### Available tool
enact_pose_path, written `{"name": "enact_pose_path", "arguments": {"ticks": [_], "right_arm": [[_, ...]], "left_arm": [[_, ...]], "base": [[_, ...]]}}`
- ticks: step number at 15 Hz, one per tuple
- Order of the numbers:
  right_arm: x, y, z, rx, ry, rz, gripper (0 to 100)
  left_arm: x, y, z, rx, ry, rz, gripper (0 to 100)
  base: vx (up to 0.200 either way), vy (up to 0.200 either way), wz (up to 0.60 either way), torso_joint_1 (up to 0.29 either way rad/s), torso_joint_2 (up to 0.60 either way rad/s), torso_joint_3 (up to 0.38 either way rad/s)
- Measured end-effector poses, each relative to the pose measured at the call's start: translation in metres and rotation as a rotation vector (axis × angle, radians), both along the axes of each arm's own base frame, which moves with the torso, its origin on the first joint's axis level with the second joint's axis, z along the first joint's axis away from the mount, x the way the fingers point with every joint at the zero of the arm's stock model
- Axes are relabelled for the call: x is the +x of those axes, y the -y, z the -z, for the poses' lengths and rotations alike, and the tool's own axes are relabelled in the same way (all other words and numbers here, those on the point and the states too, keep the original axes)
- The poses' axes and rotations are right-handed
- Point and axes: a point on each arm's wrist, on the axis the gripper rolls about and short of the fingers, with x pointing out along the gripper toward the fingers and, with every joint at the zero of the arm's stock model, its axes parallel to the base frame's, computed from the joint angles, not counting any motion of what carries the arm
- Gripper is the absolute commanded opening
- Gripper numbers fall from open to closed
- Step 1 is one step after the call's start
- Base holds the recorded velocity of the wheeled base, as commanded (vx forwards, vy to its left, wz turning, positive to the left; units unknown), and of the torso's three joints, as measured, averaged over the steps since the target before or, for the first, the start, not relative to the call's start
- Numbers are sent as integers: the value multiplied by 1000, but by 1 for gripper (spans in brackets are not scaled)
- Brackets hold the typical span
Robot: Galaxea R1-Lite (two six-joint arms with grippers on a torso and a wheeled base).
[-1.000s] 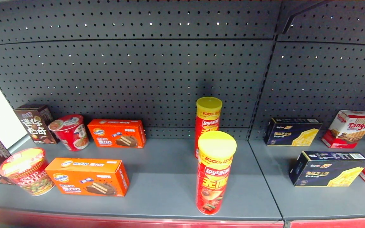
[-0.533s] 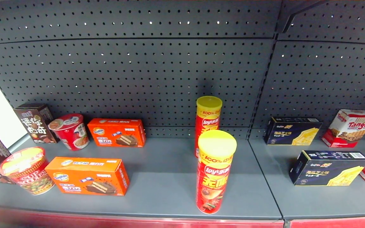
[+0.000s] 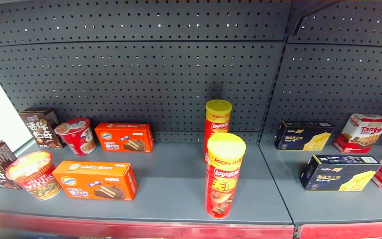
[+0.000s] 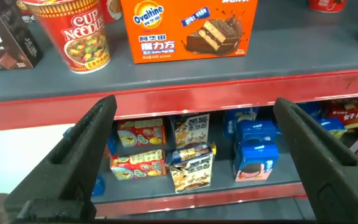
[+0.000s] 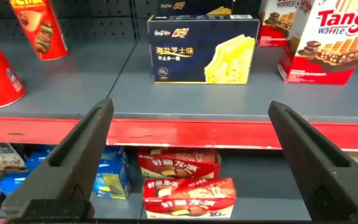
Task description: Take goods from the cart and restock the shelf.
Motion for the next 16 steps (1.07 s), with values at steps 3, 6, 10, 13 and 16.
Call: {"name": "enact_pose_path", "arguments": {"ticks": [3, 6, 10, 13, 16], "right_arm": [[0, 0, 0, -13, 0, -7, 100], [0, -1, 0, -38, 0, -32, 100], [0, -1, 0, -63, 2, -58, 100], [0, -1, 0, -66, 3, -57, 100], [0, -1, 0, -70, 4, -59, 100]], "left_arm": [[0, 0, 0, -15, -2, -2, 100], [0, 0, 0, -13, -3, -4, 100], [0, 0, 0, -16, -2, -4, 100], [0, 0, 0, -15, -2, -4, 100], [0, 0, 0, -15, -2, -3, 100]], "base": [[0, 0, 0, 0, 0, 0], [0, -67, 0, 2, 4, 4], [0, -50, 0, 1, 1, 2], [0, 0, 0, 0, 0, 0], [0, 0, 0, 0, 0, 0]]}}
